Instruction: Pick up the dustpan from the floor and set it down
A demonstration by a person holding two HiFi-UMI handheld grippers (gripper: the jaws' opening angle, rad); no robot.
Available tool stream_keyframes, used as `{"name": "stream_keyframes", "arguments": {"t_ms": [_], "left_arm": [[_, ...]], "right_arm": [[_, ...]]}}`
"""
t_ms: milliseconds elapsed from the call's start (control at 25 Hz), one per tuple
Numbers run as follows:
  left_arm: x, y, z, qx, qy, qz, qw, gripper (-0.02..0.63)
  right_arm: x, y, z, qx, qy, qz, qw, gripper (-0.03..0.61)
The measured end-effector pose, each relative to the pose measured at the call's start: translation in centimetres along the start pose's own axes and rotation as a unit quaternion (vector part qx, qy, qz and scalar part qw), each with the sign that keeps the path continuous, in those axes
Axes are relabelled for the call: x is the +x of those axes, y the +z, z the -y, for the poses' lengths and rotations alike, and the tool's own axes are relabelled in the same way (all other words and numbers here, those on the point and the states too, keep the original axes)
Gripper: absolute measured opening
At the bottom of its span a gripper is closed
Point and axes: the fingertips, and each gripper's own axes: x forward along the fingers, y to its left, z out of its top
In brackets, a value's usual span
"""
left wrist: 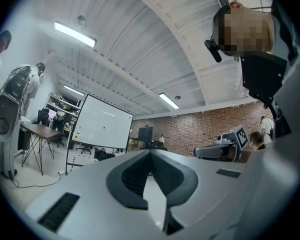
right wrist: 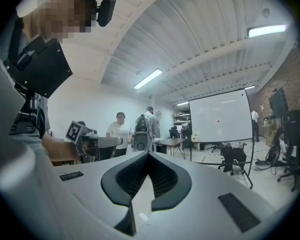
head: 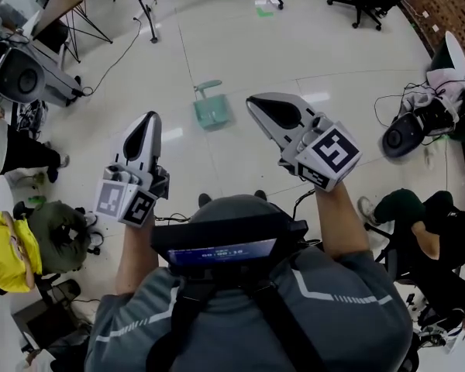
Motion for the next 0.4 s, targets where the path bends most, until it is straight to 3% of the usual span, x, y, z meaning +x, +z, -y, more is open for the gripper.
{"name": "stream_keyframes", "arguments": {"t_ms": [160, 400], "left_arm": [[-1.2, 0.1, 0.2, 0.002, 0.000, 0.002, 1.0000, 0.023], [0.8, 1.8, 2.4, 0.009, 0.000, 0.002, 1.0000, 0.023]], "right_arm": [[-0.1, 0.3, -1.2, -0.004, 0.001, 0.007, 1.000, 0.011], [-1.8, 2.0, 0.7, -0.003, 0.003, 0.006, 1.000, 0.012]]}}
